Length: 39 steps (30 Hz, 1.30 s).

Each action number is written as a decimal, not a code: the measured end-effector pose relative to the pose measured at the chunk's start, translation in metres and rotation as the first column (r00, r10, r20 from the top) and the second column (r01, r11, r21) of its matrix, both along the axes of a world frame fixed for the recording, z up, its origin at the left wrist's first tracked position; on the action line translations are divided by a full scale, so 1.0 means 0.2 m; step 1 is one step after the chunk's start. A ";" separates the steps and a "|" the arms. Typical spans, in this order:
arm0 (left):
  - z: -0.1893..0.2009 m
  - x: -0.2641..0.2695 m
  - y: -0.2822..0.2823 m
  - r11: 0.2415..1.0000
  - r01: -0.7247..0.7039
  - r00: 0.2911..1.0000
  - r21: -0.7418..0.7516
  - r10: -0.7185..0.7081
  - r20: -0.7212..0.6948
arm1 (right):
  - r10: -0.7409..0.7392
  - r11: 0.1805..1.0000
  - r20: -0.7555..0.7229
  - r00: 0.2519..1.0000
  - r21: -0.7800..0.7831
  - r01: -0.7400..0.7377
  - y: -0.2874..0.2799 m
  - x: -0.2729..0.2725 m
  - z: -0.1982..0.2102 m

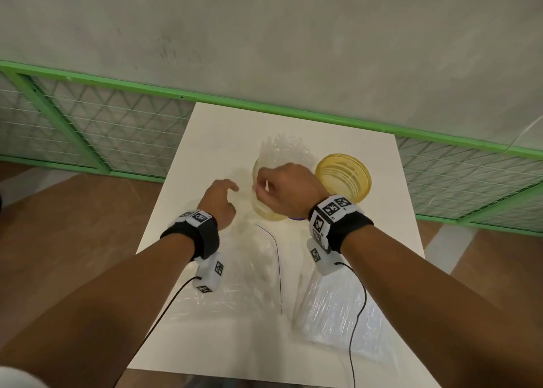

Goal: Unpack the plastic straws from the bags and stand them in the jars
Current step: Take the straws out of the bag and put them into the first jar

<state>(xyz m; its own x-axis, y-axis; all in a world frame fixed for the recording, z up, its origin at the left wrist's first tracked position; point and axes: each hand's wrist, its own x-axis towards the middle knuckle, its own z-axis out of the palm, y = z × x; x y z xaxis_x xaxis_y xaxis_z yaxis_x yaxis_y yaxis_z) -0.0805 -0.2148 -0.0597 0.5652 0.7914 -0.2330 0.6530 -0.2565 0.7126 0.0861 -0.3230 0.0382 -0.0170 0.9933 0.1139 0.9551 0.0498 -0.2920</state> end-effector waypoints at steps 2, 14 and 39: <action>-0.06 -0.09 -0.02 0.998 0.064 0.975 -0.023 -0.067 -0.211 | 0.015 0.987 -0.059 0.998 -0.161 -0.025 -0.04 -0.05 -0.07; -0.35 -0.39 -0.25 0.905 0.422 0.694 -0.059 -0.364 -0.621 | -0.055 0.585 -0.086 0.995 -0.810 -0.038 -0.35 -0.22 -0.75; -0.36 -0.35 -0.25 0.943 0.334 0.823 -0.017 -0.300 -0.483 | -0.018 0.564 0.031 0.999 -0.825 0.035 -0.31 -0.43 -0.69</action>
